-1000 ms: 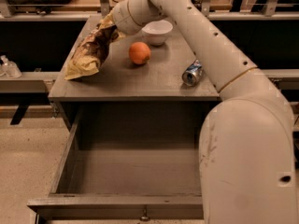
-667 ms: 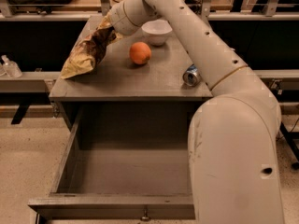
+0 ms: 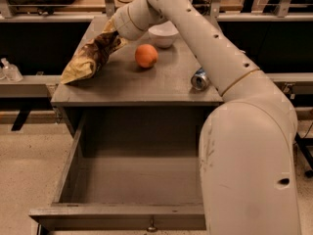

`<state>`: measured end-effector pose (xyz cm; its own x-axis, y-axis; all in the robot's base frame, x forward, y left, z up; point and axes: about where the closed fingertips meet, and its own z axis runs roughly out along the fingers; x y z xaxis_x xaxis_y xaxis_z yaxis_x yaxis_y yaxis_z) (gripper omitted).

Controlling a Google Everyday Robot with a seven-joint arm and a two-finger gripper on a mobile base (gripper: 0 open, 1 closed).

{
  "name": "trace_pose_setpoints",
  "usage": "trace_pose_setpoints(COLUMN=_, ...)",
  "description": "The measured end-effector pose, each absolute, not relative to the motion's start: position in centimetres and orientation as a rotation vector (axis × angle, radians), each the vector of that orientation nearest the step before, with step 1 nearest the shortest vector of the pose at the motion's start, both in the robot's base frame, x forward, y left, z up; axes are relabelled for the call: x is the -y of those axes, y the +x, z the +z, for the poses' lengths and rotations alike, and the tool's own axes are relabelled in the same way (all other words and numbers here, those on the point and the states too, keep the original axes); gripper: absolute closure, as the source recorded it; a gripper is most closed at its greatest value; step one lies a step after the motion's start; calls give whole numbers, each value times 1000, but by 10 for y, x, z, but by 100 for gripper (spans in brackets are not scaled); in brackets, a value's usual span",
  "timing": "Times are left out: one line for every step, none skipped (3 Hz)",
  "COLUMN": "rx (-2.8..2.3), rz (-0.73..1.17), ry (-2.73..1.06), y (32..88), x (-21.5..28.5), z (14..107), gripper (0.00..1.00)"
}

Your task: Pick brown chip bag from top drawer and place on counter

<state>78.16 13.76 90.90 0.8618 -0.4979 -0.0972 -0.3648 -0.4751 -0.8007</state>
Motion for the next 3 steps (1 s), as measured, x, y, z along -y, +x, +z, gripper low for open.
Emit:
trace_pose_setpoints(rx=-622, rz=-178, ry=-2123, y=781, x=-141, z=906, gripper=13)
trace_pose_setpoints(rx=-620, rz=-173, ry=-2125, y=781, x=-143, z=903, gripper=0)
trace_pose_setpoints(rx=-626, rz=-148, ry=-2137, y=775, x=-144, z=899, gripper=0)
